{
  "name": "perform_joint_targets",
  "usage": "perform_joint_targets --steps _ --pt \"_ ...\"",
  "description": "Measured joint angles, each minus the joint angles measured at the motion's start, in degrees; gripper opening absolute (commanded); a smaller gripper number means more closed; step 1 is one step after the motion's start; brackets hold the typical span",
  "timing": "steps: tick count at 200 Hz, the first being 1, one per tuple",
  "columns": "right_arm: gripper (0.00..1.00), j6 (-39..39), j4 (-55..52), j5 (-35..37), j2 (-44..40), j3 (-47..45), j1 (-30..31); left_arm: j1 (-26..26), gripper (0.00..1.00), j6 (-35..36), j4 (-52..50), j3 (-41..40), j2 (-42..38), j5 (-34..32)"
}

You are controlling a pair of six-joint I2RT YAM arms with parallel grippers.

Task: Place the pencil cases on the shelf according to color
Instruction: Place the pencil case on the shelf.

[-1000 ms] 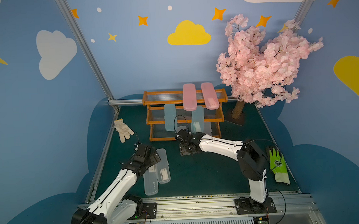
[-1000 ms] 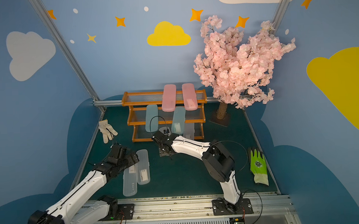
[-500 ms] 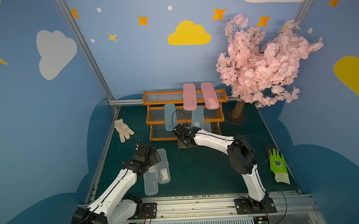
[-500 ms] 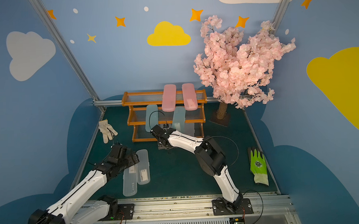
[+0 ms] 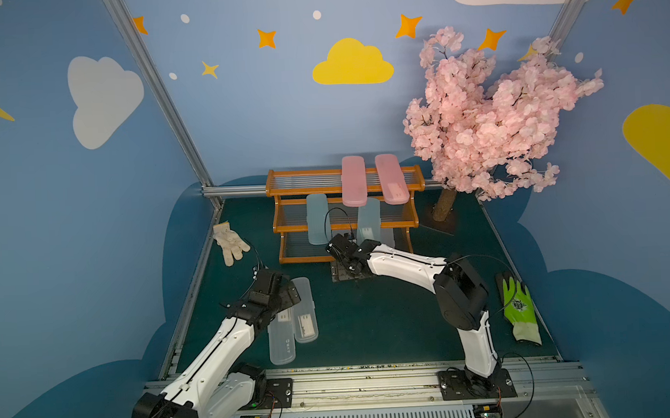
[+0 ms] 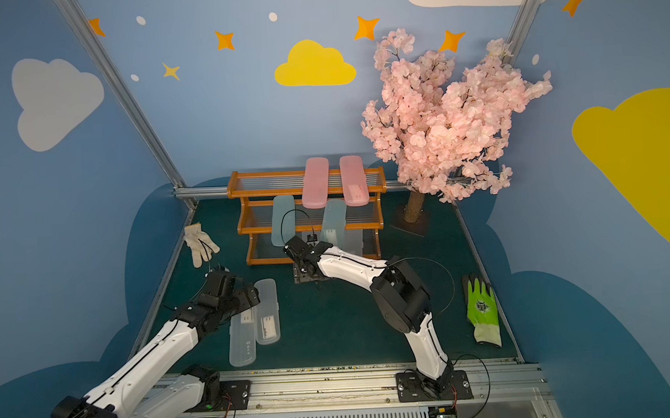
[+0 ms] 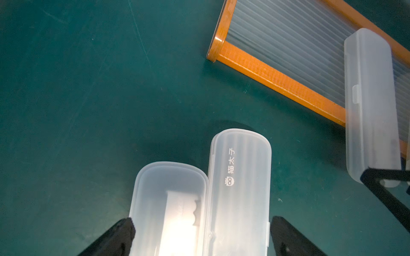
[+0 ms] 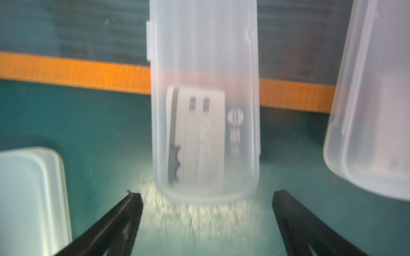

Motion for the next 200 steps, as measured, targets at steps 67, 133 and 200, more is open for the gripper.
perform_joint_targets --steps 67,133,200 --pt "0.91 2.0 -0.4 0.5 -5.7 -9.0 4.3 -0.4 1.00 -0.5 0.0 0.0 1.3 1.3" --pt "0.54 3.0 0.1 1.0 -5.6 -12.0 5.0 -1.5 1.00 -1.7 -0.3 0.0 2.8 1.5" --pt "0.38 0.0 8.3 0.0 -1.3 -9.9 0.0 -2.7 1.00 -1.8 -0.7 0.3 7.3 1.5"
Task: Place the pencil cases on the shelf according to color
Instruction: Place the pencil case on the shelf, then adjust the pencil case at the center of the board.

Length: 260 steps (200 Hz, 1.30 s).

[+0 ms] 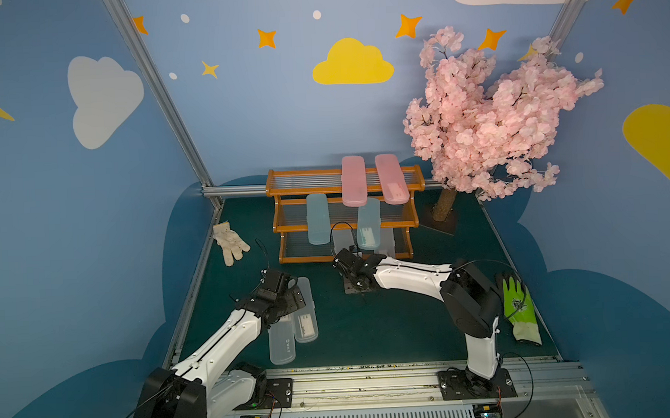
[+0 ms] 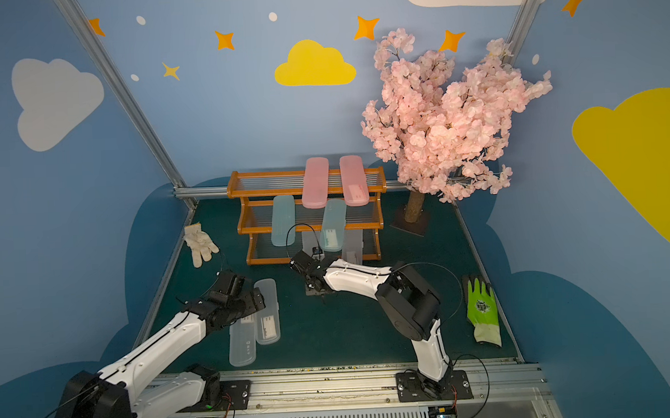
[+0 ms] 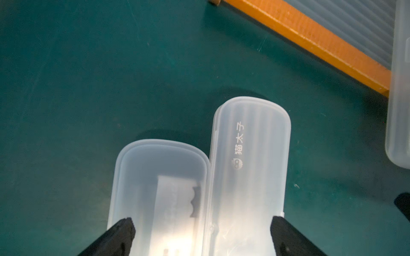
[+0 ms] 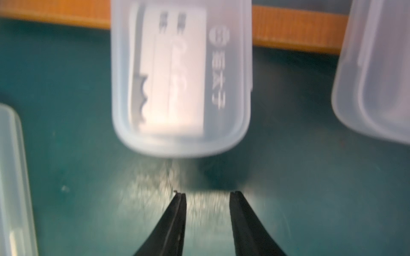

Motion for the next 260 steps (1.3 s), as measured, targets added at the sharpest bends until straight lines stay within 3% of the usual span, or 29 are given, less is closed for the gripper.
perform_joint_targets --steps 66,95,130,162,196,260 --pt "0.40 -3.3 2.8 -0.3 4.5 4.5 -1.8 -0.9 1.00 -0.4 -0.3 0.1 0.2 0.0" --pt "0.51 -3.6 2.6 -0.2 3.5 3.5 -1.2 -1.8 1.00 -0.5 -1.1 0.6 0.3 -0.1" --pt "0.70 -3.2 0.7 0.3 -0.5 0.0 1.3 -4.3 1.00 -1.1 -2.5 1.2 -1.9 -2.1" --pt "0.81 -2.2 -1.0 1.3 -4.6 -3.4 5.2 -9.1 1.00 -1.1 -8.1 4.8 -3.2 -8.2" --pt "0.85 -0.6 -1.7 2.0 -7.9 -7.3 8.6 -11.3 1.00 -3.3 -12.8 8.4 -1.4 -10.0" --pt "0.87 5.6 -1.7 2.4 -14.9 -18.4 11.0 -19.2 1.00 -10.4 -14.3 1.9 -2.2 -6.5"
